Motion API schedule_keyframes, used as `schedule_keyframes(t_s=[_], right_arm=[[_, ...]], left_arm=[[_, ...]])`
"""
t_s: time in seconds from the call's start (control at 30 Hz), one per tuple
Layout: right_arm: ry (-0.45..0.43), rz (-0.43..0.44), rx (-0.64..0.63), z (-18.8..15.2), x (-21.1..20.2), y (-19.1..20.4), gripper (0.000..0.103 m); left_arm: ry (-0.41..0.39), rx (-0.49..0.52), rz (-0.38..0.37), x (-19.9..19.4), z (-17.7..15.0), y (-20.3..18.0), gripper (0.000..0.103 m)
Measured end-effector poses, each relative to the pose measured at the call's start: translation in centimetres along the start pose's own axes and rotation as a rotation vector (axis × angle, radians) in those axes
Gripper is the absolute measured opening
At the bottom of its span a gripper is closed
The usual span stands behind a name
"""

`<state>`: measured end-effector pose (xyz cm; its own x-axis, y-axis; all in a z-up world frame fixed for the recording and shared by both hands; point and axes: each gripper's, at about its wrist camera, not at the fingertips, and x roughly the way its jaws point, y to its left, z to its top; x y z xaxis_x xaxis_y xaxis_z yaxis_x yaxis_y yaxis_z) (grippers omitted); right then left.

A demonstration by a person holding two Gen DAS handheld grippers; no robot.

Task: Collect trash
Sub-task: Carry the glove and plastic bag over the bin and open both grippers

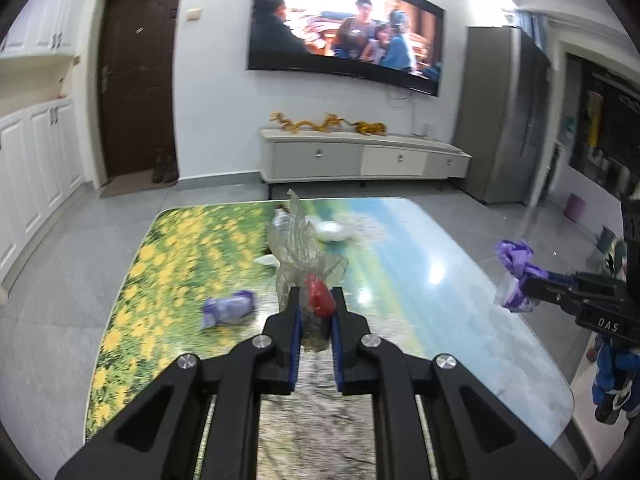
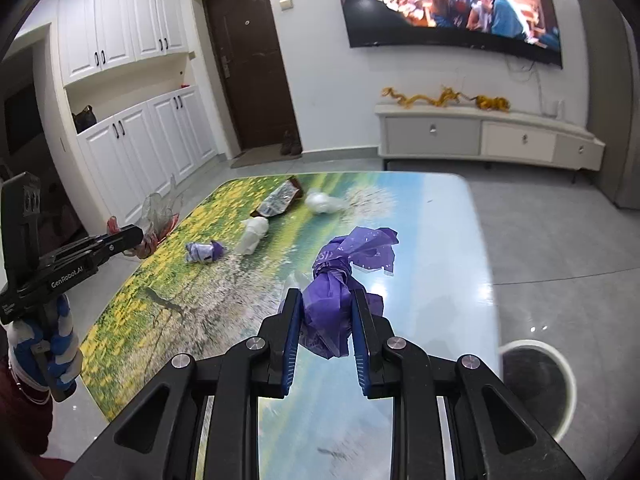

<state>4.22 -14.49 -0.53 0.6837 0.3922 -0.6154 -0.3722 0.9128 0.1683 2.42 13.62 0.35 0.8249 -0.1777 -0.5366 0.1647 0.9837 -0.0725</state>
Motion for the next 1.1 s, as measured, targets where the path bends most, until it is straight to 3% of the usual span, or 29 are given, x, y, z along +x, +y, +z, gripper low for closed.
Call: schedule_keyframes(t_s=[0.27,0.8,1.1], right_arm=[[-0.026,-0.066,0.024,-1.2,-3.0,-2.4,0.024],[-0.017,-0.101,0.115,-2.5,-2.5,-7.0,0.024],[-0.031,-0.136,0.173,-3.3,-3.3,-10.6,0.024]], left_arm=[[0.001,0.107,-0.059,0.7,0.2,-5.2,0.012],[0.065,0.194,-0.119,4.2,0.9,-10.2,0.012],[0.12,0.244,-0.194,7.1,1.9,-14.6,0.012]])
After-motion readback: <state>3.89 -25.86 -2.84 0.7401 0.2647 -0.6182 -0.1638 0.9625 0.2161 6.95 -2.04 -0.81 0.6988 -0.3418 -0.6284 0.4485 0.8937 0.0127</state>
